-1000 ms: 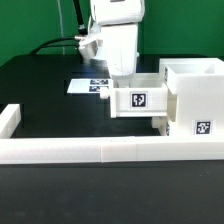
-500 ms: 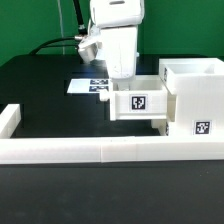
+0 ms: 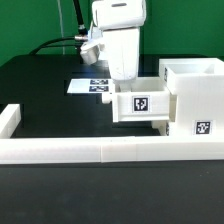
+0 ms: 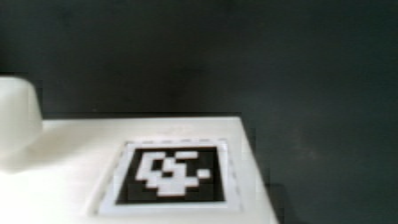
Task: Assemble drawer
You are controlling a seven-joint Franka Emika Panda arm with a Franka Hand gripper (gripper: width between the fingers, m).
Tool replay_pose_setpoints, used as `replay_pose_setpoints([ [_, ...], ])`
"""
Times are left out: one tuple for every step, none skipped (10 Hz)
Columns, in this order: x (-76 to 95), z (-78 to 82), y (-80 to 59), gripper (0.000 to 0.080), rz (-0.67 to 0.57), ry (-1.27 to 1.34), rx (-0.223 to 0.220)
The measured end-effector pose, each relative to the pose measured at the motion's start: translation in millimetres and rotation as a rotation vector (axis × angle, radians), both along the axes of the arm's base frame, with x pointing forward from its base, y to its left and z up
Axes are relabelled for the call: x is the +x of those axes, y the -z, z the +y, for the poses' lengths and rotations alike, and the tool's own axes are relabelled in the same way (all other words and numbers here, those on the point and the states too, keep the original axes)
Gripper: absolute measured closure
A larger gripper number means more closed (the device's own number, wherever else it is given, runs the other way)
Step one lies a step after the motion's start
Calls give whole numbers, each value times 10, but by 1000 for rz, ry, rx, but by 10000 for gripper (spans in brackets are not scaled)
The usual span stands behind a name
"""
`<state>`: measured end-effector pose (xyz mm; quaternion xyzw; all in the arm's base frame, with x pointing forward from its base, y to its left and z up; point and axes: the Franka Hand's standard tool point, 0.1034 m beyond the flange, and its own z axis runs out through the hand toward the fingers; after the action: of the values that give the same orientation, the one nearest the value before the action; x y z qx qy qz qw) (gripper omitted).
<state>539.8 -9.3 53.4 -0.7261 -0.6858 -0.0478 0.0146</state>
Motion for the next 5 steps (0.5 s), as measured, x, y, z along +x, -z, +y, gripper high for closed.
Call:
replay_pose_setpoints([
  [0, 0, 0, 755, 0, 0, 0],
  [0, 0, 0, 755, 0, 0, 0],
  [-12, -2, 4, 755, 10, -1, 0],
  [-30, -10, 5, 755, 35, -2, -2],
  [-36, -12, 6, 755, 42, -3, -2],
])
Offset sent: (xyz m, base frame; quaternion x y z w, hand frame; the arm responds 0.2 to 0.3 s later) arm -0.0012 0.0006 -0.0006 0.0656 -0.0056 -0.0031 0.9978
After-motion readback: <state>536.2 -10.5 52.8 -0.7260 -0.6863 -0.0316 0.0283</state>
